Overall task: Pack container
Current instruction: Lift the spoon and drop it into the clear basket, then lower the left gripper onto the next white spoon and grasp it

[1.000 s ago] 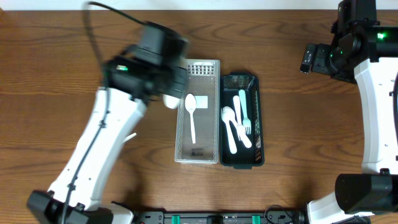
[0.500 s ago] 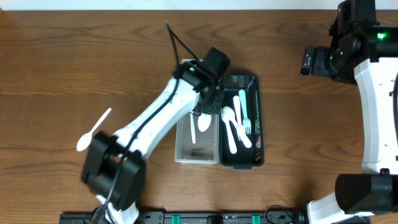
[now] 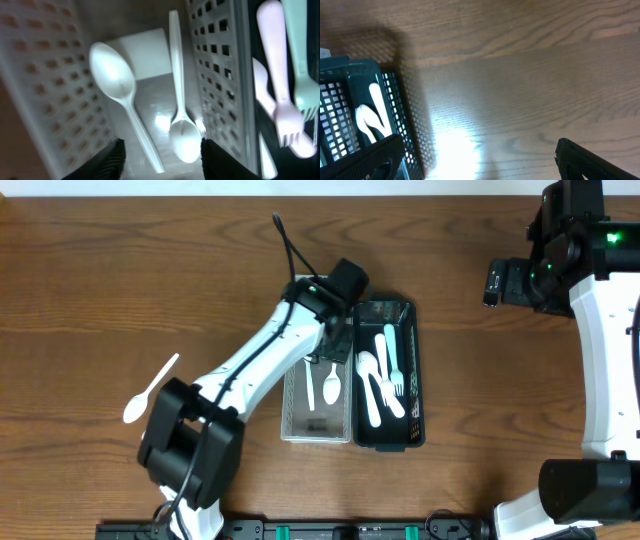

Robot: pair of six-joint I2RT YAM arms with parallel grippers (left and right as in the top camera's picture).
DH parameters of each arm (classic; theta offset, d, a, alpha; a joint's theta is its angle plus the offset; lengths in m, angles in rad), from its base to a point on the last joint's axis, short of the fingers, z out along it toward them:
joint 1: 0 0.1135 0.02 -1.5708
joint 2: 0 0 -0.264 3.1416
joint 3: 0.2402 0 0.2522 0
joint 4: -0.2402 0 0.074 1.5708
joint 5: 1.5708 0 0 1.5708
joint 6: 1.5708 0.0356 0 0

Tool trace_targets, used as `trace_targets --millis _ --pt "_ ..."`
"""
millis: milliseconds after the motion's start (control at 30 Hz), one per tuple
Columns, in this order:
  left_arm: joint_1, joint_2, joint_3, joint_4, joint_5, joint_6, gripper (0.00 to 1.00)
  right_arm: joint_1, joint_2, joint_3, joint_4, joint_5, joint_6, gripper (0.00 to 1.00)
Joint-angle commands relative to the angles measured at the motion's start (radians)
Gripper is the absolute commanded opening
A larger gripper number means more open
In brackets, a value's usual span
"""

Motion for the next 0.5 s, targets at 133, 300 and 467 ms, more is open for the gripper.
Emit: trace_targets --millis 133,300,467 --pt "0.118 -0.267 0.076 -0.018 -0.191 0.048 0.63 -0.006 -0.005 -0.003 -0.011 0.000 -0.015 0.99" --pt "0.320 -0.468 0.083 -0.018 -0.289 -0.045 0.72 -0.006 -0.005 -0.003 -0.018 0.000 -0.015 0.99" --pt "0.663 -0.546 0.082 -0.172 -0.288 -0.430 0.78 -0.006 -0.005 -0.003 -0.021 -0.001 -0.014 0.99"
